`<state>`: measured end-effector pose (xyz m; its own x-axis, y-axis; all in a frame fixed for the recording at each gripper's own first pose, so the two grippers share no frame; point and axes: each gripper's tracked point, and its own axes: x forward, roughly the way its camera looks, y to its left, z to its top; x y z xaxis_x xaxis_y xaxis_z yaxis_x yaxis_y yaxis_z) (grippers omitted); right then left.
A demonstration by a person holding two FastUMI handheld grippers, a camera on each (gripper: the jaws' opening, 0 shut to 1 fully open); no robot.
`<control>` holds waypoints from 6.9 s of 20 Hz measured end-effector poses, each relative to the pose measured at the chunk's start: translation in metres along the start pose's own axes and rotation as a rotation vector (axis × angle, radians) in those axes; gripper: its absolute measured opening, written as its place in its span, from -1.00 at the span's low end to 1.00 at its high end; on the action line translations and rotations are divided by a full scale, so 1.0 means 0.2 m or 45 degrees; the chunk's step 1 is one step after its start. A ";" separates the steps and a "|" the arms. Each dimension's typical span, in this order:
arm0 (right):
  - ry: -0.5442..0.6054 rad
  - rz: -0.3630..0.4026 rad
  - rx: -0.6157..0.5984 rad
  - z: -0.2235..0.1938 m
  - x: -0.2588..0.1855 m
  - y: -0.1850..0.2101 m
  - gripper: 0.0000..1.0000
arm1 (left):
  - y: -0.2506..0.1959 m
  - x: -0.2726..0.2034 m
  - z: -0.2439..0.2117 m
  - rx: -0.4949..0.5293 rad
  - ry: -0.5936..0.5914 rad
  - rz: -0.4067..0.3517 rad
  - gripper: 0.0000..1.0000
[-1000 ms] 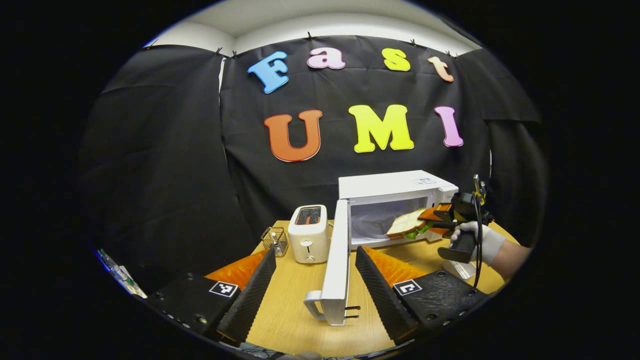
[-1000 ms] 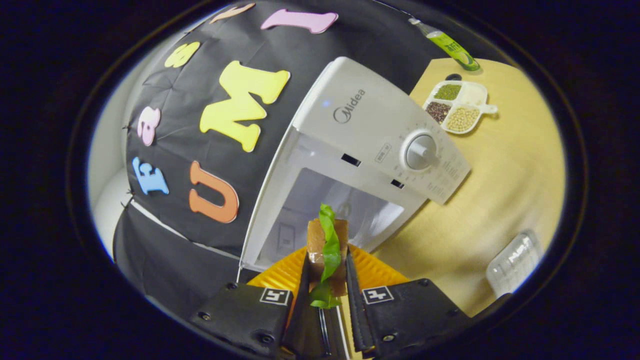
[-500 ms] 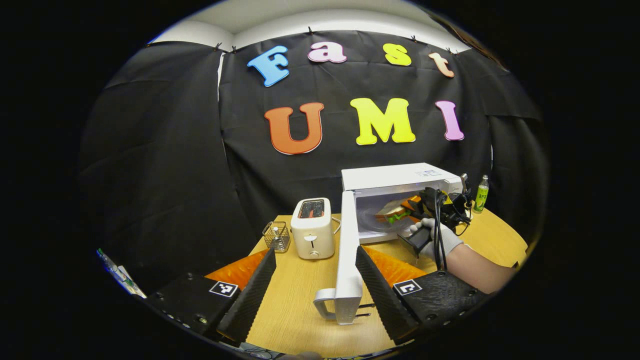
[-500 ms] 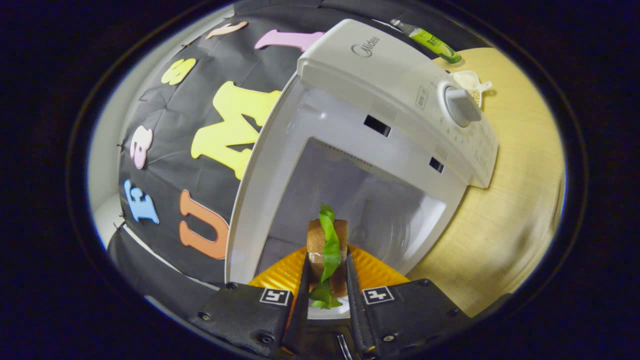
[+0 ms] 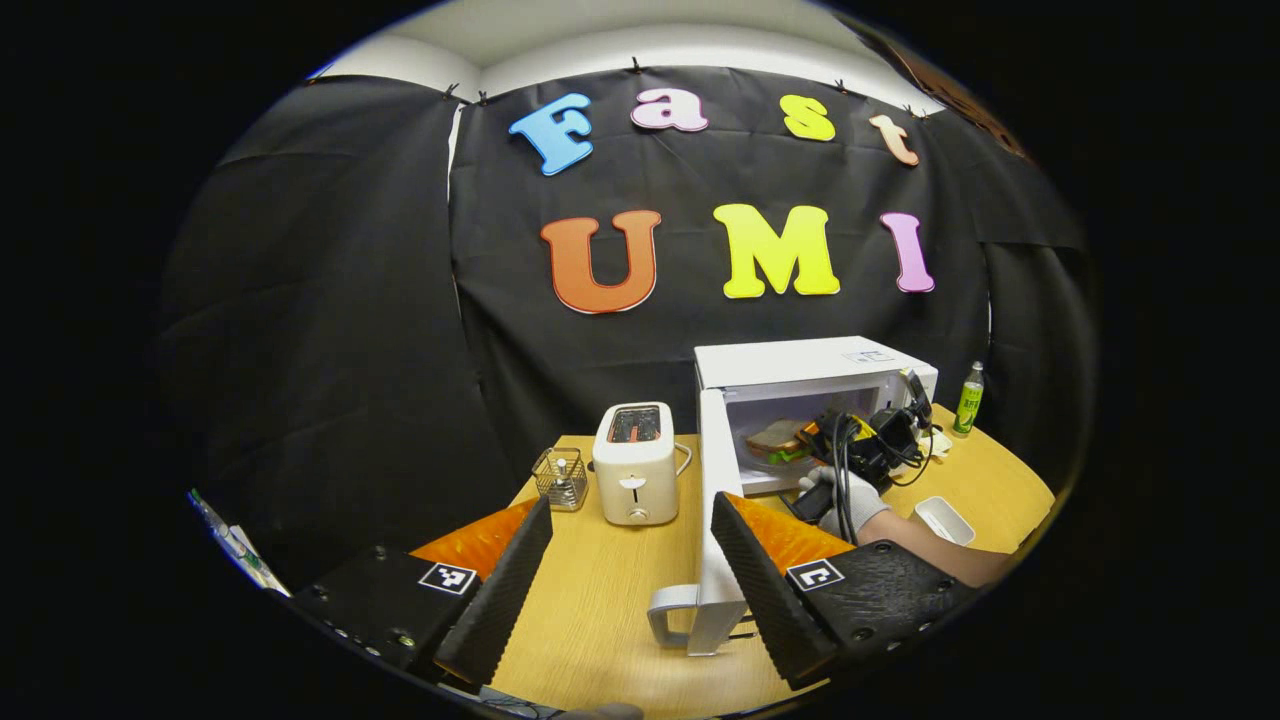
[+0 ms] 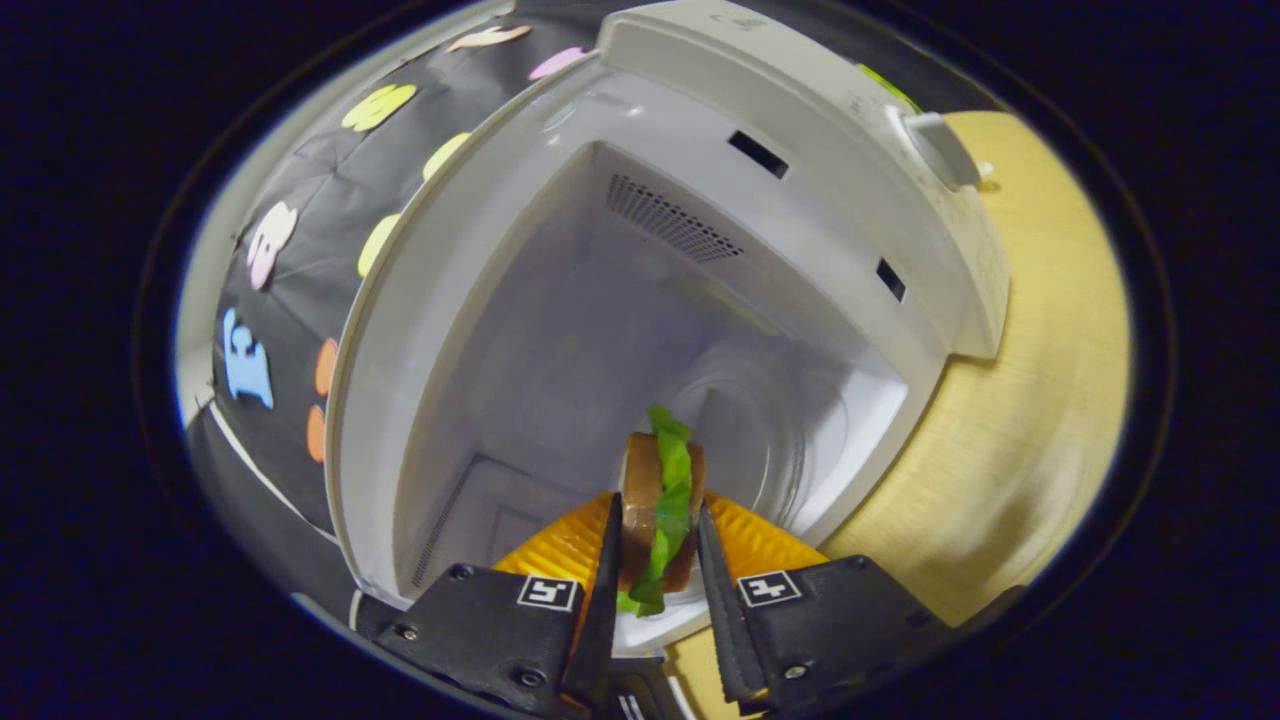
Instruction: Open the microwave oven with the left hand, put the food in, and close the microwave oven.
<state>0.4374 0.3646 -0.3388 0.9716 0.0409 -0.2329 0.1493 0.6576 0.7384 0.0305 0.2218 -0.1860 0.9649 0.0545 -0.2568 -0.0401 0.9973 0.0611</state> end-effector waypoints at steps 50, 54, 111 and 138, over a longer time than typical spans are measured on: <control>-0.171 0.117 -1.225 1.55 -1.97 0.00 0.99 | -0.01 0.04 0.01 -0.045 -0.029 0.086 -0.60; -0.131 0.088 -1.192 1.51 -1.96 -0.05 0.99 | 0.03 0.07 -0.09 0.015 0.021 0.093 -0.96; 0.032 -0.064 -1.040 1.67 -2.01 -0.49 0.99 | -1.46 0.51 -0.26 -0.021 0.112 -0.496 -1.00; 0.021 -0.194 -0.996 1.87 -1.91 -0.73 0.84 | -1.85 1.15 -0.08 -0.100 0.085 -0.503 -1.00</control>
<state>0.1139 -0.0285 -0.1202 0.9470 -0.0851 -0.3097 0.1026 0.9939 0.0406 0.2639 -0.1344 -0.2833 0.8910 -0.3334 -0.3081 0.3083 0.9426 -0.1284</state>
